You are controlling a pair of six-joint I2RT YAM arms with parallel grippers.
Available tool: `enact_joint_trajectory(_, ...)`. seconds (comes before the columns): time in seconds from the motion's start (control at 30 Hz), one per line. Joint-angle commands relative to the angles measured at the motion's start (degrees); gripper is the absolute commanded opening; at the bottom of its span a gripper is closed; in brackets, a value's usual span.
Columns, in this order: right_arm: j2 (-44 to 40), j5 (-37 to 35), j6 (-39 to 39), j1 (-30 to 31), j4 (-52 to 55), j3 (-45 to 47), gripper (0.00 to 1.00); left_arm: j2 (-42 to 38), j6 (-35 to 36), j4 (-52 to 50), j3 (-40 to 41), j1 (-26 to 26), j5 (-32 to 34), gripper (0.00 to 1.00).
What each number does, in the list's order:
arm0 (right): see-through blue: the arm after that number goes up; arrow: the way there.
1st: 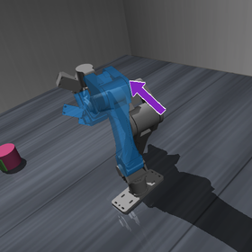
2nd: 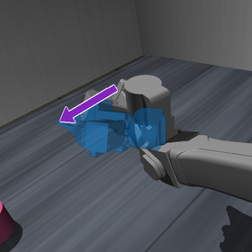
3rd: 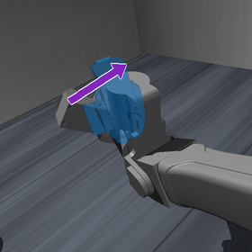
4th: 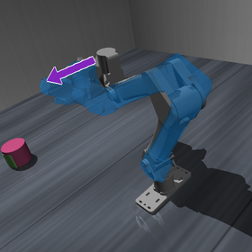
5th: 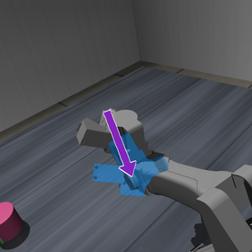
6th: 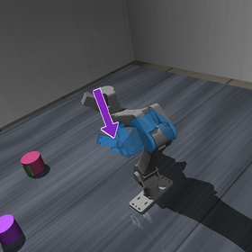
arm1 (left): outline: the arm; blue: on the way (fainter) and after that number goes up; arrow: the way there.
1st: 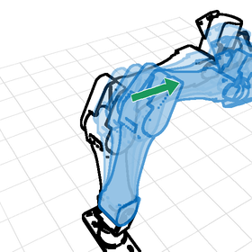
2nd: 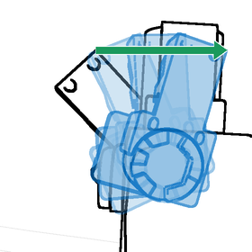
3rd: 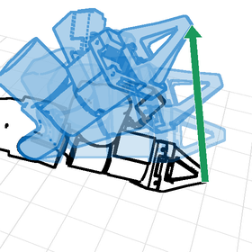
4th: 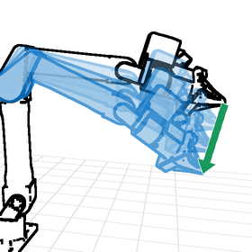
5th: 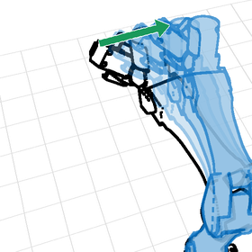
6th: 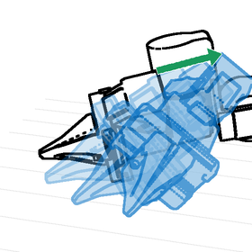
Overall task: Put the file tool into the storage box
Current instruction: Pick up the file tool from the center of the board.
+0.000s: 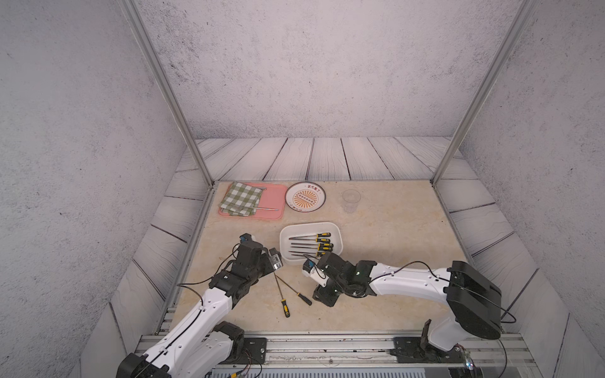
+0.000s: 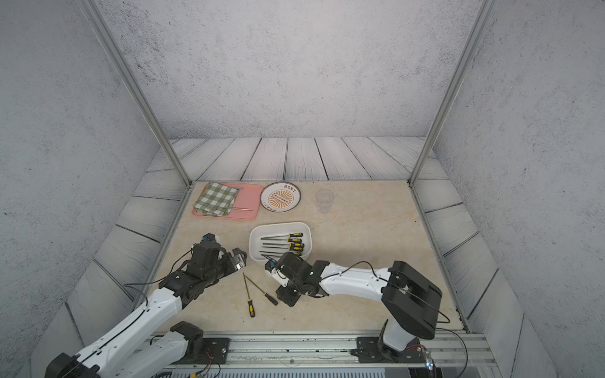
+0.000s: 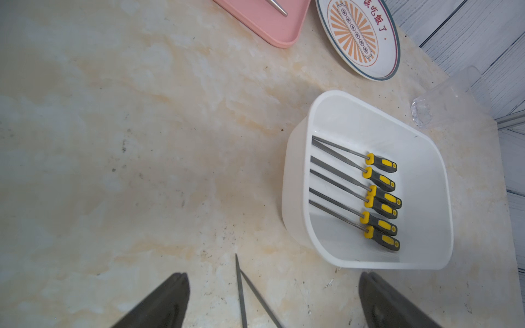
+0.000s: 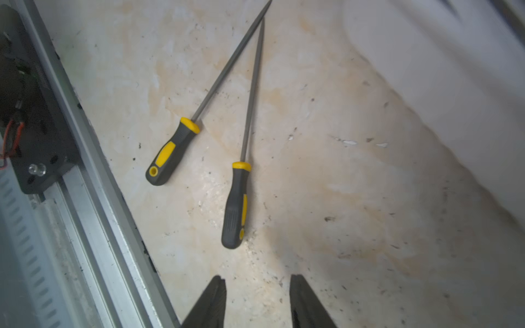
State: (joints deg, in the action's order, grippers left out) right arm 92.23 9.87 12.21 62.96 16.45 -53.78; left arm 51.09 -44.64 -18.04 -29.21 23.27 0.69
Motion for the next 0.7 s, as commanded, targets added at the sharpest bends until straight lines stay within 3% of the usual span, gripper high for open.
enact_joint_trajectory(0.0, 1.73, -1.62, 2.99, 1.03, -1.93, -2.19, 0.43, 0.05, 0.03, -1.27, 0.88, -0.58, 1.24, 0.98)
enact_joint_trajectory(0.3, 8.45, -8.51, 1.86, 5.76, 3.38, -9.22, 0.43, 0.32, 0.26, -0.84, 1.77, -1.93, 1.15, 0.98)
enact_joint_trajectory(0.67, 13.94, -9.64, 1.86, 6.98, 1.62, -11.0, 0.42, -0.05, 0.31, 0.24, 3.02, -2.17, -0.1, 0.98)
